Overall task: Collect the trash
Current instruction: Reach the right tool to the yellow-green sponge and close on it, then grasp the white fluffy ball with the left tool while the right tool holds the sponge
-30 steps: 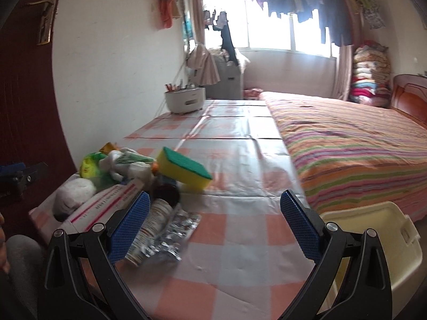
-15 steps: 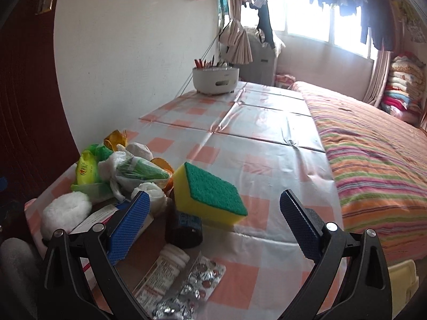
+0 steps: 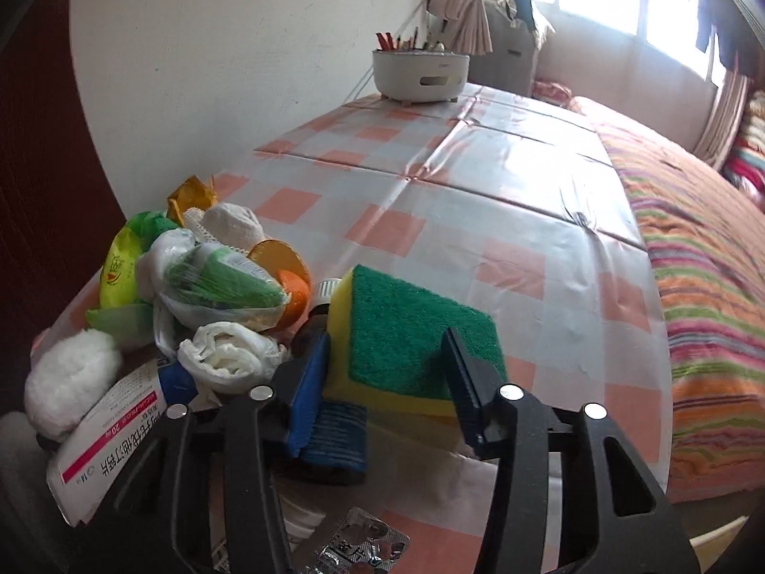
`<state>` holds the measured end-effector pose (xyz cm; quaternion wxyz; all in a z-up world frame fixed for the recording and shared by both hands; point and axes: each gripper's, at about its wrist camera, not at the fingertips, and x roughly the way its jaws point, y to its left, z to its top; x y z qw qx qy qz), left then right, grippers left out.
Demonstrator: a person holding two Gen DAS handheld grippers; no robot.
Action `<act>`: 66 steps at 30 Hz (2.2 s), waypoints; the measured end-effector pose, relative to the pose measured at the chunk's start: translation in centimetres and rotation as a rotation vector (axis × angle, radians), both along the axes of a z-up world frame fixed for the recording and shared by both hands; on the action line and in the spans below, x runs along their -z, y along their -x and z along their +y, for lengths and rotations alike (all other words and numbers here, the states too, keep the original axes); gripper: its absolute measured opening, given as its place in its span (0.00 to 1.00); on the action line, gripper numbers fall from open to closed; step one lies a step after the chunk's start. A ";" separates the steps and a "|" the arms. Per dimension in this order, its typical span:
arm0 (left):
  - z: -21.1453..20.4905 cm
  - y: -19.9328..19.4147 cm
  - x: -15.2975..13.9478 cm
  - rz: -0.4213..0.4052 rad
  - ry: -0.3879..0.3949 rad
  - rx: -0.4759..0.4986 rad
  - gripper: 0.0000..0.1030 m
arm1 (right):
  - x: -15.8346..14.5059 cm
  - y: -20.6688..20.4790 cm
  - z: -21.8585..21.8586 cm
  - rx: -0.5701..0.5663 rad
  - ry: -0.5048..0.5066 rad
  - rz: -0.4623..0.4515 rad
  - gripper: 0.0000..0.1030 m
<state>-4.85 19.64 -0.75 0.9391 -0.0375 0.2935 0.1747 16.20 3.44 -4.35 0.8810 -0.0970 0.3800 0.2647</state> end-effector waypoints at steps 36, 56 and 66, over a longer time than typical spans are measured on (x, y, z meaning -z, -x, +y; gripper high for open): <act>0.1 -6.4 4.4 0.179 0.082 0.101 0.85 | -6.8 7.0 -5.6 -0.011 -0.257 -0.186 0.25; -0.6 -6.3 2.9 0.078 0.113 0.145 0.40 | -7.4 8.3 -10.5 0.087 -0.281 -0.245 0.25; -4.7 -6.1 0.5 0.002 0.120 0.257 0.40 | -7.0 8.8 -13.4 0.153 -0.264 -0.267 0.25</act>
